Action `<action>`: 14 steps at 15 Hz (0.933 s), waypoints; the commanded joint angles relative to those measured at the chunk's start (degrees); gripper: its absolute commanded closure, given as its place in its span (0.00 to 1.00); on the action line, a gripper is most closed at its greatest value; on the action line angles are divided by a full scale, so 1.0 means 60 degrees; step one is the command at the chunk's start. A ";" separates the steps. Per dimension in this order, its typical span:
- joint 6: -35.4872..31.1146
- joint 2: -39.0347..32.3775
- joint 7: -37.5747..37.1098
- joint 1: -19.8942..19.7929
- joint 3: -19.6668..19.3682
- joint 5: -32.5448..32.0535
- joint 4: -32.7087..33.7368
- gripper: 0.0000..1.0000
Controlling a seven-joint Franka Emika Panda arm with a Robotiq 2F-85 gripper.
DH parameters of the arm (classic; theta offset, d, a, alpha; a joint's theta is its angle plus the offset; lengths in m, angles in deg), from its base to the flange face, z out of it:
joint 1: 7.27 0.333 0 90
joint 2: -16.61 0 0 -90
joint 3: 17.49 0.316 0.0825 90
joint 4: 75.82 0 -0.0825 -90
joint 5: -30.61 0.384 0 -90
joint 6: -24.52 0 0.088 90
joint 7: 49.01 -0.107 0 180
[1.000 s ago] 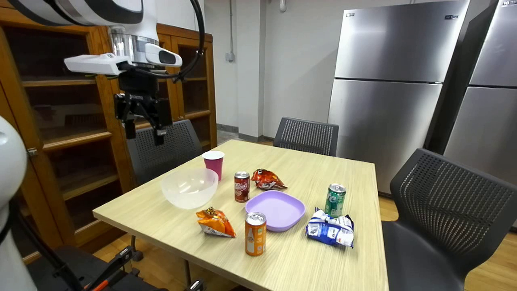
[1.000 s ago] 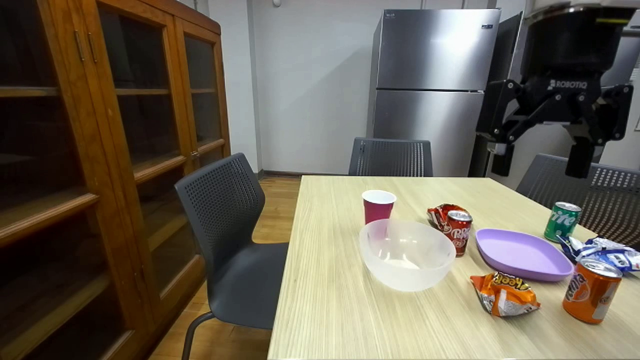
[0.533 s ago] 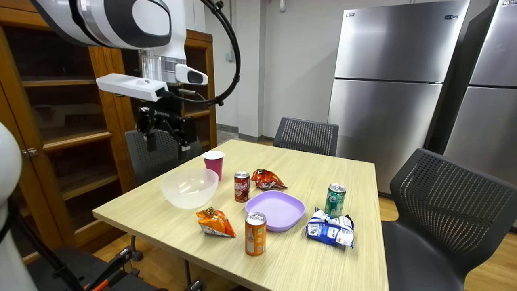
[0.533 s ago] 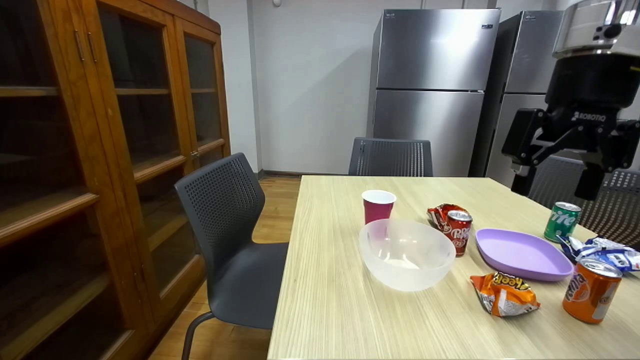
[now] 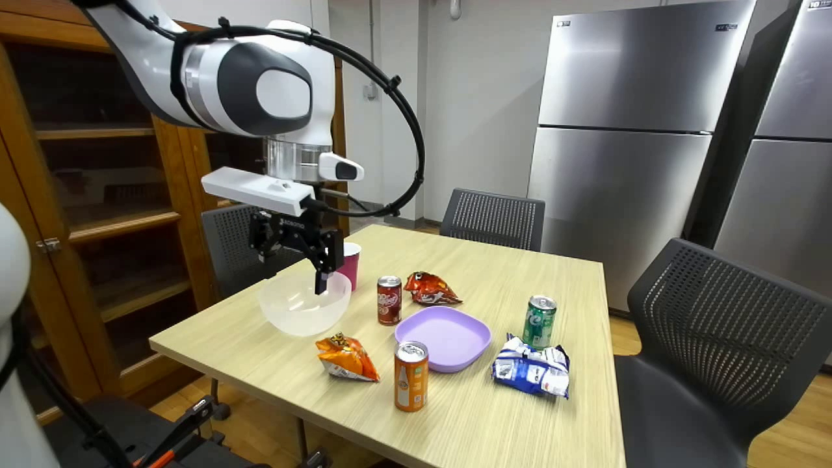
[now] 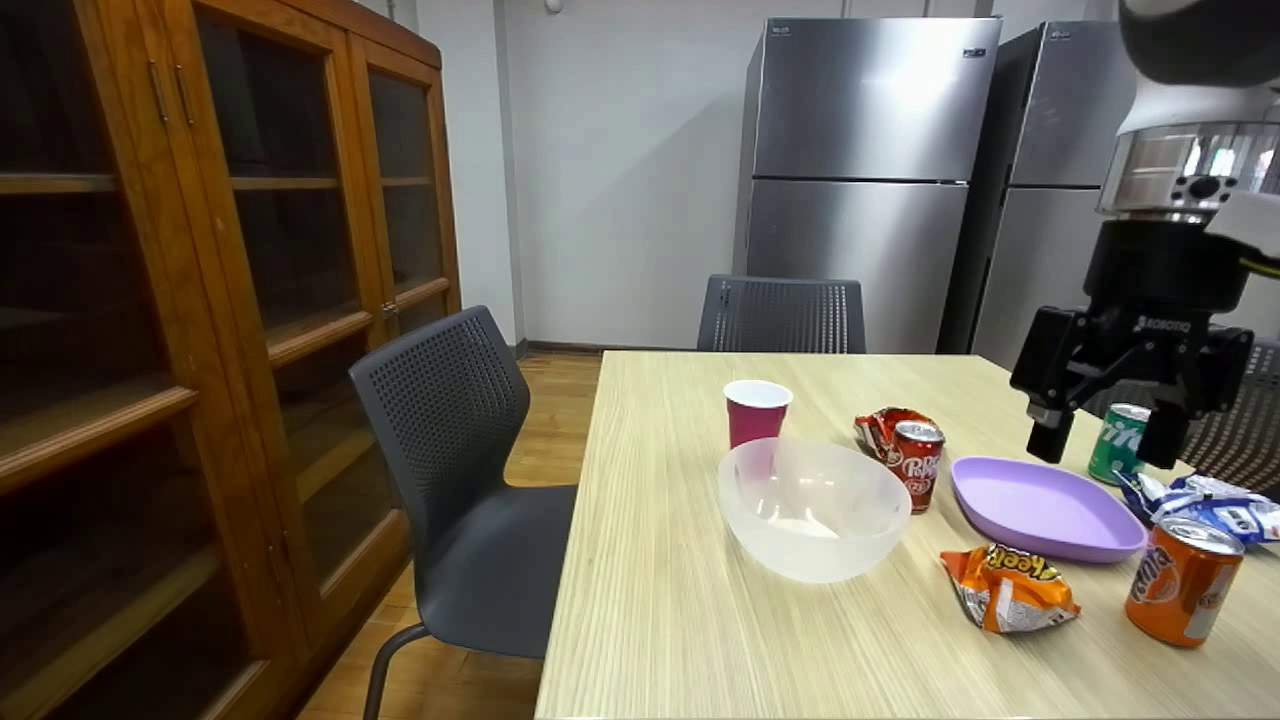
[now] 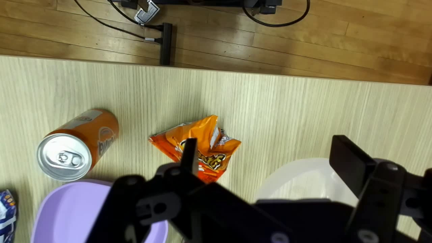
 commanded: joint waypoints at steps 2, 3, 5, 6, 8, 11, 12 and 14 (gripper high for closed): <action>-0.0704 -0.1320 0.0931 -0.0260 -0.0167 -0.0030 0.0366 0.00; -0.0812 -0.1572 0.1120 -0.0286 -0.0209 0.0003 0.0447 0.00; -0.0950 -0.2032 0.1372 -0.0360 -0.0231 0.0036 0.0633 0.00; -0.0947 -0.2193 0.1420 -0.0396 -0.0227 0.0067 0.0724 0.00; -0.0866 -0.1891 0.1080 -0.0424 -0.0081 0.0049 0.0457 0.00; -0.0866 -0.2217 0.1121 -0.0488 -0.0063 0.0041 0.0665 0.00; -0.0866 -0.2238 0.1123 -0.0490 -0.0061 0.0041 0.0687 0.00; -0.0840 -0.2321 0.1160 -0.0500 -0.0033 -0.0308 0.0709 0.00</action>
